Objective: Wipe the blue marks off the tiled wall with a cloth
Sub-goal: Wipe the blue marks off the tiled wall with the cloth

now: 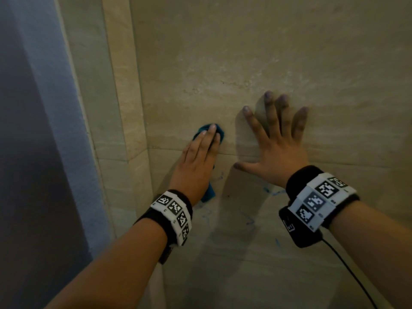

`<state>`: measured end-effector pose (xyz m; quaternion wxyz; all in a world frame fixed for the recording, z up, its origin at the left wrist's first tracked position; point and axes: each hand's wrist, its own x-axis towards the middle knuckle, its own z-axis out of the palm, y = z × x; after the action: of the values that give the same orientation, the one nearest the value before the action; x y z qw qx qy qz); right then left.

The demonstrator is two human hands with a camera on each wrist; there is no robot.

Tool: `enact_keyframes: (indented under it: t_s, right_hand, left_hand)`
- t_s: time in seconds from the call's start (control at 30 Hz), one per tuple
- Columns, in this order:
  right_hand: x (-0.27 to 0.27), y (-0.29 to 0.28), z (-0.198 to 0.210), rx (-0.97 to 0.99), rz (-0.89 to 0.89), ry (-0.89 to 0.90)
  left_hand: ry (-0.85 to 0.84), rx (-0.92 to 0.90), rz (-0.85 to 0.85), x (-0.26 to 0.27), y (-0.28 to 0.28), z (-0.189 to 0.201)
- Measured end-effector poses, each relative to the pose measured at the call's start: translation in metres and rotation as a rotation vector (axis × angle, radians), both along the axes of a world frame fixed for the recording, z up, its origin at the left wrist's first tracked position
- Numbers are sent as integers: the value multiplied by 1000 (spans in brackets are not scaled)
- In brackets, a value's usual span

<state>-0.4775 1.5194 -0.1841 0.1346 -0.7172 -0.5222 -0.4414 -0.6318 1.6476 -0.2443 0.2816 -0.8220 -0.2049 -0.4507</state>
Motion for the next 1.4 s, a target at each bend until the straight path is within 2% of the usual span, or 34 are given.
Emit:
enact_keyframes:
  t_s: [0.1, 0.23, 0.33, 0.43, 0.53, 0.6, 0.77, 0.9, 1.0, 1.13, 1.2, 1.3, 1.4]
  right_hand:
    - [-1, 0, -1, 2, 7, 17]
    - [-1, 0, -1, 0, 9, 20]
    - [-2, -1, -1, -3, 16, 16]
    - [-2, -2, -1, 10, 23, 12]
    - [-3, -1, -2, 25, 33, 20]
    - [-4, -1, -3, 30, 34, 27]
    - [-5, 0, -5, 39, 32, 37]
    - [-6, 0, -6, 27, 38, 56]
    - [-7, 0, -7, 28, 42, 59]
    - [-8, 0, -7, 31, 32, 60]
    - [-8, 0, -7, 32, 35, 53]
    - [-6, 1, -9, 39, 41, 44]
    - [-6, 0, -10, 39, 39, 38]
  left_hand:
    - [56, -29, -55, -1, 2, -9]
    - [42, -88, -22, -14, 9, -26]
    - [-26, -182, 14, -25, 13, -23]
    - [-188, -303, 30, -31, 15, -5]
    - [-270, -288, 14, -25, 15, 7]
    - [-236, -240, -22, -17, 15, 4]
    - [89, -183, -75, -10, 9, -30]
    - [178, -189, -85, -16, 13, -45]
    - [156, -190, -132, -22, 12, -37]
    - [-43, -278, -215, -16, 6, -11]
    - [-85, -276, -250, -6, 2, 5]
    - [-47, -191, -235, 10, -5, 17]
    - [25, -95, -209, 13, -4, 8]
